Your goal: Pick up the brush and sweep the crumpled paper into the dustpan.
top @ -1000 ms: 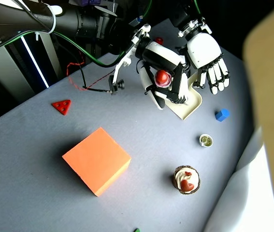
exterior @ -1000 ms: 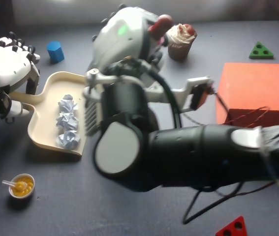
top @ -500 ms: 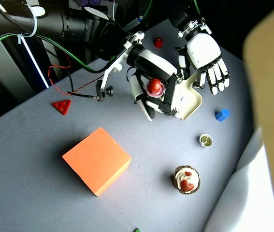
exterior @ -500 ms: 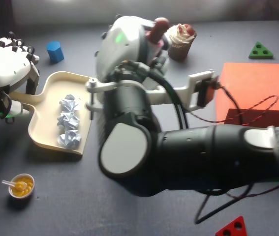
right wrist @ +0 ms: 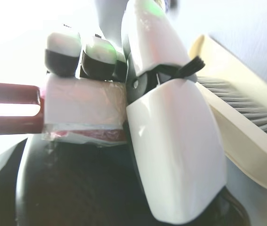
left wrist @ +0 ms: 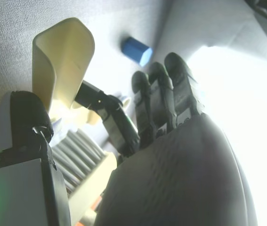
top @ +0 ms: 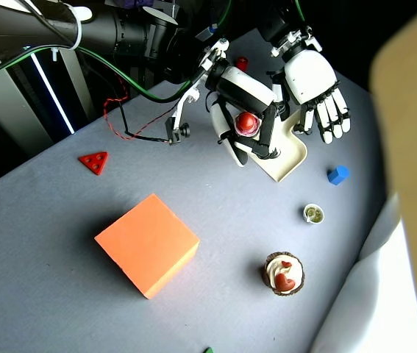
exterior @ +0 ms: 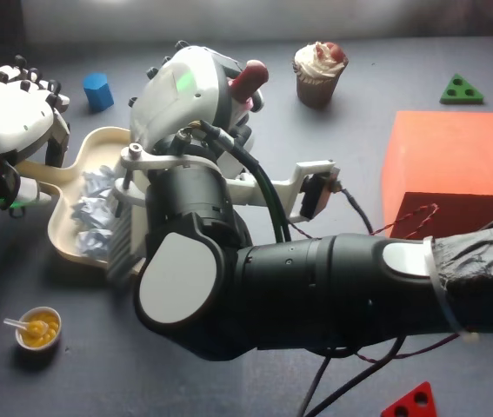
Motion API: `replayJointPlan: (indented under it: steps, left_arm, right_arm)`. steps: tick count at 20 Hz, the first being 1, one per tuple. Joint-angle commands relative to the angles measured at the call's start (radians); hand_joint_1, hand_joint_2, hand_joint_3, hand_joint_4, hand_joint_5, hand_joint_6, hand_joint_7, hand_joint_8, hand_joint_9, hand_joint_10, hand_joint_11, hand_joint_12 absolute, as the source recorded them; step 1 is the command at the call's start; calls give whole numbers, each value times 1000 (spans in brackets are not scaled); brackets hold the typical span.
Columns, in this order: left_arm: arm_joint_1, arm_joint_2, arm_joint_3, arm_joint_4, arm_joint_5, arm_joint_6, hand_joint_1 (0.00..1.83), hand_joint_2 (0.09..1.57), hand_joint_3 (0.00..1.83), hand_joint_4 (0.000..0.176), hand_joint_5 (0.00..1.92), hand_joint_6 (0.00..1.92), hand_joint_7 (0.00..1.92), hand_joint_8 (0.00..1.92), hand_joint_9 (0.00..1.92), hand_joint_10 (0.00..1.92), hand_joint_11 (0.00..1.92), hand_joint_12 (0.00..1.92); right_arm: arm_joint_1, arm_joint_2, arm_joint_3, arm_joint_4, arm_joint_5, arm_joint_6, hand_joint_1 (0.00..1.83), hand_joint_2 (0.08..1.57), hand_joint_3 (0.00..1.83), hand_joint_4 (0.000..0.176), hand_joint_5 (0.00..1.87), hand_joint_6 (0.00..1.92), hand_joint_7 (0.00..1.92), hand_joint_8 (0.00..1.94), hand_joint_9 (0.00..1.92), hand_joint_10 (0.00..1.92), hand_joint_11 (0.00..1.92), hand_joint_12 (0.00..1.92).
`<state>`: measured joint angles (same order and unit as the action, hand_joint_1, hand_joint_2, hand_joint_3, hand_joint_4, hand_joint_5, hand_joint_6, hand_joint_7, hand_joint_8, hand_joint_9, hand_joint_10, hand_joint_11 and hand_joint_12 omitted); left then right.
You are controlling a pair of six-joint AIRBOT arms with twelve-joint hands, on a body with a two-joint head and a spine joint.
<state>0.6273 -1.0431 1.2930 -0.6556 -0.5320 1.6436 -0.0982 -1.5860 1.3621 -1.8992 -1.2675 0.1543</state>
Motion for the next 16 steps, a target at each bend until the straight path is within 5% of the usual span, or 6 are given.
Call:
replayJointPlan:
  steps: [1,2,7,12,14,16]
  left_arm:
    - [-5,14,0,17,-112,1,1064,1103,1,74,1010,930,313,3,197,2,13,374]
    - [-5,14,0,17,-113,1,1082,1101,0,30,1018,919,329,6,211,5,12,377]
    - [-5,15,-2,19,-110,1,1069,1113,0,42,989,965,303,3,184,1,0,365]
    - [-5,16,-4,19,-111,1,1089,1096,0,20,1028,902,336,2,227,5,23,395]
    - [-5,17,-4,18,-114,1,1075,1095,0,61,1029,900,313,2,207,3,8,410]
    - [-6,19,-4,18,-115,1,1077,1097,1,48,1024,908,317,3,201,1,1,387]
  right_arm:
    - [18,5,-1,-127,-74,-1,1450,1183,0,154,1032,1921,1059,1941,1179,1921,1065,1921]
    - [18,9,-7,-133,-76,0,1476,1181,0,152,1041,1921,1033,1941,1173,1921,1099,1921]
    - [14,76,-80,-161,-69,-26,1492,1194,3,145,999,1921,994,1941,1149,1921,1160,1921]
    - [13,172,-166,-206,-57,-23,1498,1192,0,141,1024,1921,1022,1941,1150,1921,1192,1921]
    - [8,219,-206,-210,-49,-11,1496,1193,0,140,1009,1921,992,1941,1127,1921,1184,1921]
    - [-8,255,-243,-210,-36,3,1485,1198,2,138,1010,1921,1001,1941,1143,1921,1199,1921]
